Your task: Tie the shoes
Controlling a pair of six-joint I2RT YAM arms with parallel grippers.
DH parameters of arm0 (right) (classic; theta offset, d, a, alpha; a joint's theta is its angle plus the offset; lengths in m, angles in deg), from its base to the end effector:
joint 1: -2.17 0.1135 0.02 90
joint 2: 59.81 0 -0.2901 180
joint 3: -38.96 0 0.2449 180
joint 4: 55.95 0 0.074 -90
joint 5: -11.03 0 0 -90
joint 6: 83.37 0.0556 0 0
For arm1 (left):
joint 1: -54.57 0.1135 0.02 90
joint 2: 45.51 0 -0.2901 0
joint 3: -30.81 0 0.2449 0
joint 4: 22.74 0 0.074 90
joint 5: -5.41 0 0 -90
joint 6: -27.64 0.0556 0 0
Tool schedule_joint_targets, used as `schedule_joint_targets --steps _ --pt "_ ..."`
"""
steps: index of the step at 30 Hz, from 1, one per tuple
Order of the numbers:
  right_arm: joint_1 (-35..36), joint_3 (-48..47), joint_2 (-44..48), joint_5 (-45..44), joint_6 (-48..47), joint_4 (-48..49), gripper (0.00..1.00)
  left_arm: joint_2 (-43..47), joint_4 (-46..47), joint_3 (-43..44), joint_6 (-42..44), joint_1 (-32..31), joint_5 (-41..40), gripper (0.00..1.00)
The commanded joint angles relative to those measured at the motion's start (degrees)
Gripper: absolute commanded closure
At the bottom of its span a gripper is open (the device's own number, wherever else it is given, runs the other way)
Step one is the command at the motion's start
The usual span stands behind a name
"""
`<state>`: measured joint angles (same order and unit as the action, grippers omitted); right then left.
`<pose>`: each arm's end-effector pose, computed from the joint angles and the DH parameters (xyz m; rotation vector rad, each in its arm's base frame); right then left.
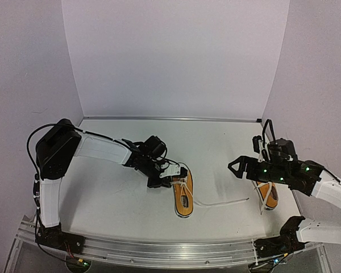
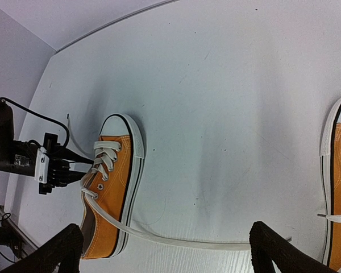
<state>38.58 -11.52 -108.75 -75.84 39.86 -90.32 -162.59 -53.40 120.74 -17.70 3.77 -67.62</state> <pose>0.1455 0.1111 0.2686 -0.0956 2.2408 0.7480 0.2641 -0.3495 0.1524 1.9730 1.6441 -0.4219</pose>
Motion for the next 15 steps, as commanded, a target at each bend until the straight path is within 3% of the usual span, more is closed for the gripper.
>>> schedule_joint_targets --steps 1,5,9,15 --pt "-0.1 0.3 -0.2 0.0 0.0 1.1 0.02 0.2 0.8 2.5 -0.5 -0.2 1.2 0.86" --pt "-0.1 0.8 -0.2 0.1 0.0 1.1 0.02 1.4 1.3 2.1 -2.3 -0.2 -0.3 0.99" --pt "-0.1 0.9 -2.3 1.2 -0.2 0.7 0.02 6.3 3.6 -0.9 -5.4 -0.3 -0.6 1.00" --pt "-0.1 -0.5 -8.5 2.4 0.3 -2.1 0.11 13.5 12.1 -7.9 -12.5 -0.4 4.5 1.00"
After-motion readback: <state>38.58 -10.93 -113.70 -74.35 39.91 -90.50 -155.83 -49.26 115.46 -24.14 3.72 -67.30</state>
